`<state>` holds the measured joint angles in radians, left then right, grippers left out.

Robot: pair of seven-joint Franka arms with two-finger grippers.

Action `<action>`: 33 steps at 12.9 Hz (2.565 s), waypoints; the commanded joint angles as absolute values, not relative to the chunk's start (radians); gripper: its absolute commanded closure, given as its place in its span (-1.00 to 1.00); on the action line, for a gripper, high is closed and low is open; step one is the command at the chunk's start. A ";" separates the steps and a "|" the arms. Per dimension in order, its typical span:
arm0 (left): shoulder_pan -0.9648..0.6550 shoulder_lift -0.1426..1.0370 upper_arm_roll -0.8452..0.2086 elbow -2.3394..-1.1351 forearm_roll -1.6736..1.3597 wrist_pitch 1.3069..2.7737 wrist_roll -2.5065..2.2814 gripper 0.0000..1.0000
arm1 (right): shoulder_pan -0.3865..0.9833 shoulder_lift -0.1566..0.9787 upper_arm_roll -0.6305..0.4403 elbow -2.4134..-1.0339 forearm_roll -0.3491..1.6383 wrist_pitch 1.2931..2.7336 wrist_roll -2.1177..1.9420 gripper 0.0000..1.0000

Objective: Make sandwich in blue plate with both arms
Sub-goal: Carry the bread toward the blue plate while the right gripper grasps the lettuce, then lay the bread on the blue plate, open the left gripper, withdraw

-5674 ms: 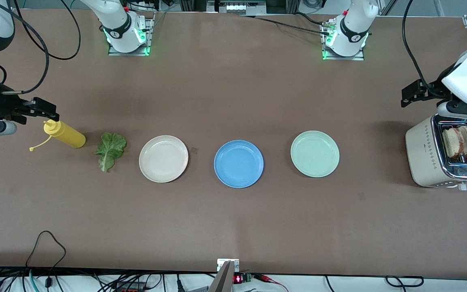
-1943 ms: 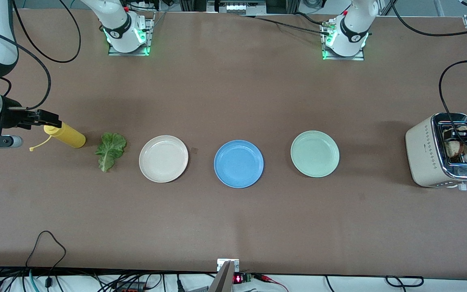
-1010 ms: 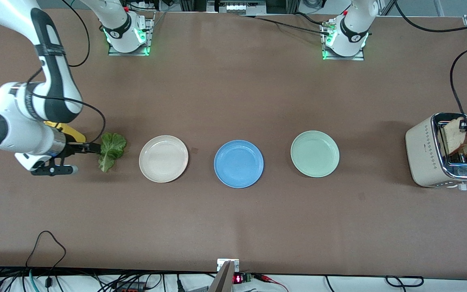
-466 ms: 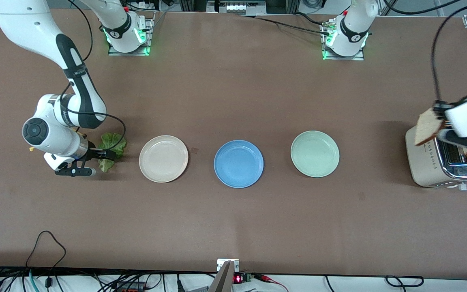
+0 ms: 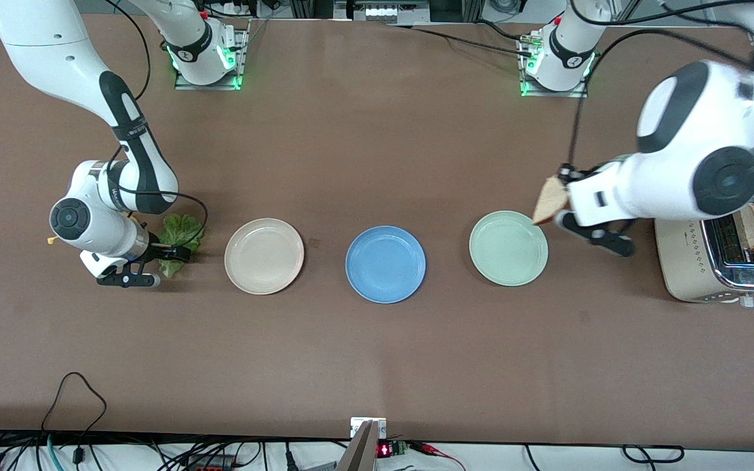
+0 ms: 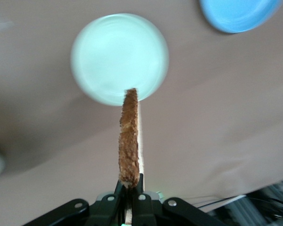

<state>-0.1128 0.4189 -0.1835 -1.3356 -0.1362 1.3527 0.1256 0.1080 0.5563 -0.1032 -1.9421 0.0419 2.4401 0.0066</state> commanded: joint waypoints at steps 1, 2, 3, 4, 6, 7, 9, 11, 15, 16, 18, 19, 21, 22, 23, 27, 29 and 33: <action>-0.130 0.497 -0.178 -1.308 -0.391 1.454 0.065 0.98 | 0.106 0.557 -0.101 -1.940 0.052 2.445 0.018 -1.00; -0.130 0.520 -0.178 -1.310 -0.508 1.483 0.037 0.98 | 0.106 0.558 -0.101 -1.940 0.052 2.445 0.018 -1.00; -0.130 0.546 -0.178 -1.313 -0.608 1.514 0.014 0.98 | 0.106 0.560 -0.101 -1.939 0.052 2.445 0.017 -1.00; -0.130 0.586 -0.178 -1.312 -0.721 1.572 0.011 0.98 | 0.106 0.561 -0.101 -1.939 0.052 2.445 0.017 -1.00; -0.135 0.656 -0.179 -1.321 -0.919 1.722 0.035 0.98 | 0.106 0.566 -0.101 -1.937 0.051 2.442 0.017 -1.00; -0.162 0.681 -0.179 -1.322 -0.960 1.779 0.055 0.99 | 0.106 0.568 -0.101 -1.936 0.051 2.442 0.017 -0.97; -0.176 0.716 -0.179 -1.333 -1.052 1.859 0.171 0.99 | 0.107 0.568 -0.101 -1.934 0.051 2.441 0.017 -0.94; -0.176 0.750 -0.179 -1.388 -1.069 1.913 0.398 0.99 | 0.107 0.568 -0.101 -1.934 0.051 2.439 0.017 -0.94; -0.218 0.830 -0.179 -1.459 -1.225 2.051 0.717 0.99 | 0.107 0.568 -0.100 -1.934 0.051 2.439 0.017 -0.37; -0.227 0.836 -0.179 -1.472 -1.254 2.055 0.745 0.99 | 0.107 0.569 -0.101 -1.934 0.051 2.439 0.017 -0.16; -0.229 0.856 -0.179 -1.491 -1.262 2.056 0.784 0.98 | 0.109 0.568 -0.100 -1.934 0.051 2.439 0.015 0.19; -0.232 0.871 -0.179 -1.490 -1.264 2.057 0.791 0.98 | 0.109 0.568 -0.101 -1.933 0.051 2.439 0.011 0.34; -0.250 0.893 -0.178 -1.489 -1.264 2.074 0.805 0.91 | 0.109 0.568 -0.101 -1.933 0.049 2.439 0.009 0.64; -0.250 0.897 -0.178 -1.489 -1.264 2.074 0.804 0.54 | 0.109 0.568 -0.100 -1.933 0.051 2.439 0.008 0.76; -0.249 0.894 -0.178 -1.489 -1.258 2.074 0.805 -0.88 | 0.109 0.568 -0.100 -1.933 0.049 2.439 0.005 0.89; -0.194 0.839 -0.155 -1.480 -1.004 1.966 0.781 -1.00 | 0.110 0.568 -0.101 -1.931 0.048 2.439 -0.006 1.00; -0.154 0.801 -0.155 -1.479 -0.860 1.881 0.750 -1.00 | 0.110 0.569 -0.100 -1.931 0.046 2.439 -0.008 1.00; -0.121 0.698 -0.152 -1.477 -0.538 1.709 0.577 -1.00 | 0.113 0.558 -0.100 -1.876 0.049 2.358 -0.002 1.00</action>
<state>-0.1197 0.7684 -0.1548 -1.4595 -0.6650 1.7662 0.6634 0.1103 0.5635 -0.1020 -1.9287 0.0418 2.4310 0.0024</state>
